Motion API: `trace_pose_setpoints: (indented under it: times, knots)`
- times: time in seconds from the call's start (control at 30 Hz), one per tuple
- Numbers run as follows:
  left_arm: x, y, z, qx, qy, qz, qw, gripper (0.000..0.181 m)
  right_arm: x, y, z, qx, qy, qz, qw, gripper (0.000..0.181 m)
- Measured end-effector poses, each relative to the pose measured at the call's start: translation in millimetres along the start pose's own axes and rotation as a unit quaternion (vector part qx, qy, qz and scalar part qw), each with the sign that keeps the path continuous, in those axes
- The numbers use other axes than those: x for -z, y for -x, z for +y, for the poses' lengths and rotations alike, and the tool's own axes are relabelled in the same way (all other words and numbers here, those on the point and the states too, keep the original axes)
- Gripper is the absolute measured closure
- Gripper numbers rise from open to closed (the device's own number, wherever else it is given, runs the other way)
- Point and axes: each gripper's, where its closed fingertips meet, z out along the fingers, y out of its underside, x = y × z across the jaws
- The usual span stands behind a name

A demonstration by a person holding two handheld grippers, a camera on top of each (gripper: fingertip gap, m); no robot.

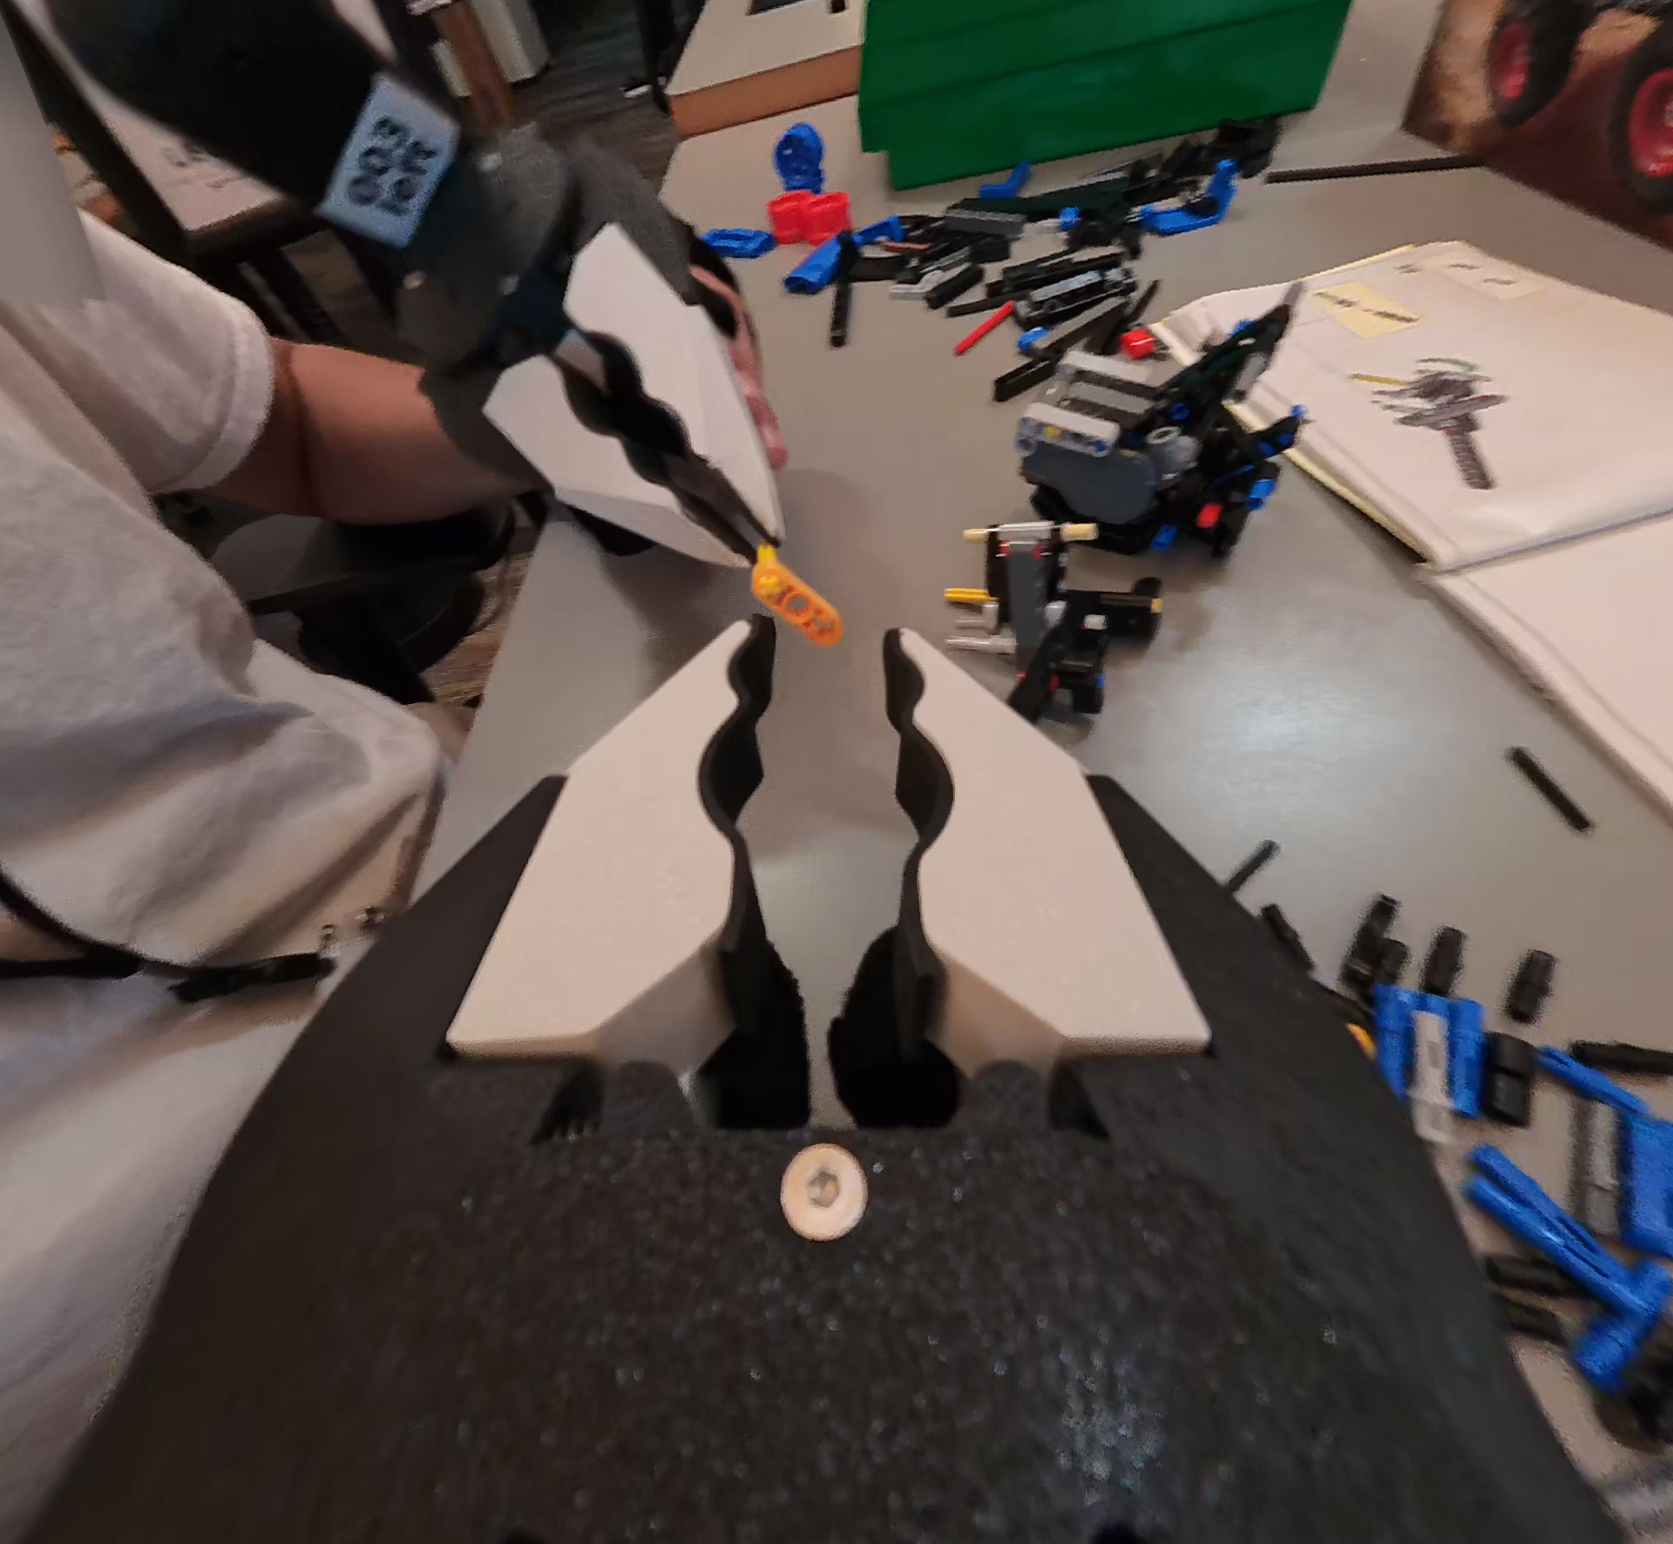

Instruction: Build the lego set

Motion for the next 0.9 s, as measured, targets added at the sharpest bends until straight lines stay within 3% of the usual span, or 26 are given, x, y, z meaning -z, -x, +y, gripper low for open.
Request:
trace_pose_setpoints:
  times: [0.13,0.33,0.47,0.6,0.7,0.9]
  knots:
    - [-2,17,10,-0.11,0.058,-0.107,0.986,0.179,6,-16,-9,-0.021,-0.023,0.045,0.999,0.155]
    - [-6,28,18,-0.244,0.132,-0.204,0.939,0.179,-1,-13,-17,-0.144,-0.05,0.005,0.988,0.148]
    - [-8,26,11,-0.319,0.146,-0.246,0.903,0.179,-8,-9,-19,-0.201,-0.053,-0.017,0.978,0.149]
    - [-6,26,6,-0.353,0.152,-0.272,0.882,0.179,-8,-11,-21,-0.239,-0.065,-0.026,0.968,0.161]
    - [-3,28,1,-0.37,0.149,-0.292,0.87,0.179,-9,-16,-16,-0.246,-0.057,-0.013,0.968,0.16]
    - [-3,24,-2,-0.387,0.143,-0.295,0.862,0.179,-11,-9,-21,-0.295,-0.073,-0.065,0.95,0.17]
